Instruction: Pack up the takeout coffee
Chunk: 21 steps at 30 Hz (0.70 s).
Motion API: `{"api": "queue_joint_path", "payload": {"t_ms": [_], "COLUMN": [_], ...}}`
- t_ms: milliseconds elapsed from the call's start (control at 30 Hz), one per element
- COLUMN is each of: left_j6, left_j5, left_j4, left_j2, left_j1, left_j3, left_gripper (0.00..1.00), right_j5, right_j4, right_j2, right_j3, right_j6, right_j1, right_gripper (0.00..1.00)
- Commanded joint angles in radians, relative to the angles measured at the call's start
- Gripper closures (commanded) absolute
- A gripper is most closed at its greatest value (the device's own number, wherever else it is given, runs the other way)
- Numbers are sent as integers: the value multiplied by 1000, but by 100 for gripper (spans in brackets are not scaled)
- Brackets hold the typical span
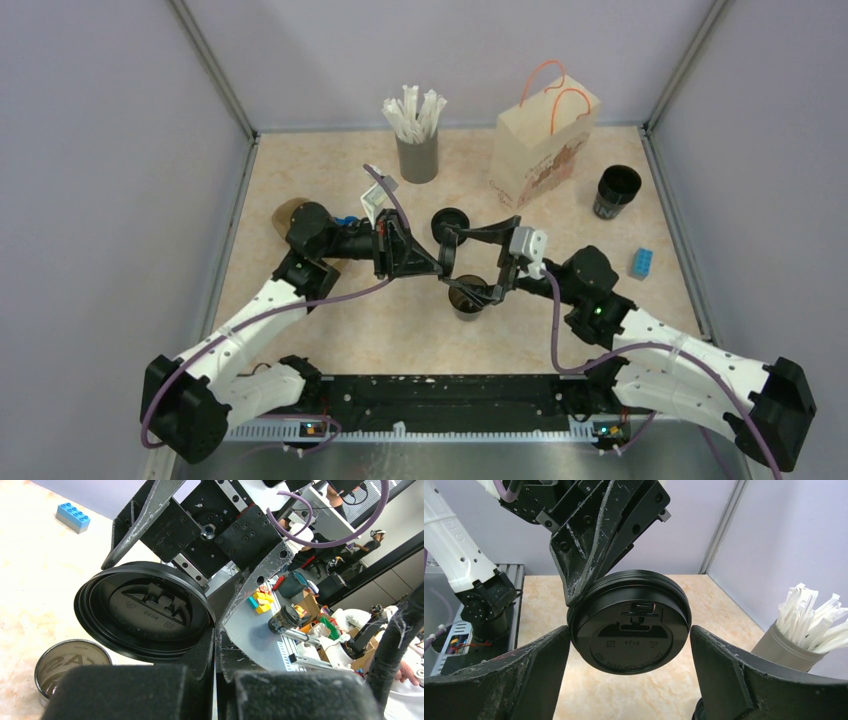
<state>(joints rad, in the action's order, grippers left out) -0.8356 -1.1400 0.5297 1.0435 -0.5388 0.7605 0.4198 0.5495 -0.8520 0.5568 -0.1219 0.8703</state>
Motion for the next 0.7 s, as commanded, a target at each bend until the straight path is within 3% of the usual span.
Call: {"api": "queue_joint_path", "payload": {"t_ms": [0,133,433,667], "left_j6": [18,26,27,25], "left_j5": [-21,-24,-27,-35], "left_j4": [19,11,6,6], "left_j2": [-7,-10,-4,2], "left_j1": [-6,-7,-8,-12], "left_j3": [47,51,59,65], "left_gripper": [100,100,100,100], "right_j5": [-15,-22,15,30], "right_j4": [17,30,-1,-2], "right_j2": [-1,11,36,19], "right_j3": [27,8,11,17], "right_j6": [-25,-27,-51,-42], "right_j1": [12,12,12,12], "right_gripper": [13,7,11,6]}}
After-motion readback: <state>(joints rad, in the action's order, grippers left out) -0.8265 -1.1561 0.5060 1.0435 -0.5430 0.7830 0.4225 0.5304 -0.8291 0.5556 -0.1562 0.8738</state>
